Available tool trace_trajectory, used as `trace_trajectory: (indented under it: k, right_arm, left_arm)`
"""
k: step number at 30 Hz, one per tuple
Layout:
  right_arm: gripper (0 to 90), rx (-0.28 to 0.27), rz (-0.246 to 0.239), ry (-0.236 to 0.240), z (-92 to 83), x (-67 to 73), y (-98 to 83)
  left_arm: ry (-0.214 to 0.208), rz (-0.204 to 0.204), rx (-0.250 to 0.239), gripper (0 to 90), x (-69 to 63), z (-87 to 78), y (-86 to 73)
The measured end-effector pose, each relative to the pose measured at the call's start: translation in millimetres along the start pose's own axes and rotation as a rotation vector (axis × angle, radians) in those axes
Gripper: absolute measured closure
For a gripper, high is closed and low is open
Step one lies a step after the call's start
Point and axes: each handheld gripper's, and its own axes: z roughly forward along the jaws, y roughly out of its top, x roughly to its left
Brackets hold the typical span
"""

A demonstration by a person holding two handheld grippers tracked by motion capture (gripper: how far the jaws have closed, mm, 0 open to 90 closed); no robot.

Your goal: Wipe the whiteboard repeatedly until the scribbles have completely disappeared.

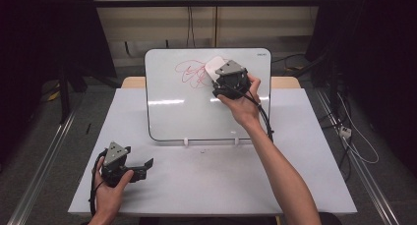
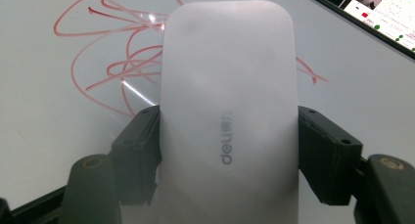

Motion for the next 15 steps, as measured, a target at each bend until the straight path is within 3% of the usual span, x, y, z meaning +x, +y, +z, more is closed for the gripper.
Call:
trace_trajectory:
  k: [9,15]
  right_arm:
    - [31.6,-0.007,0.031,-0.022,-0.8,-7.8,1.9]
    - [31.6,-0.012,0.065,-0.055,-3.7,-23.6,1.3]
  left_arm:
    - [0.003,0.000,0.004,7.3,0.4,-0.7,-0.2]
    - [0.002,-0.002,0.001,7.3,1.4,-1.6,-0.8]
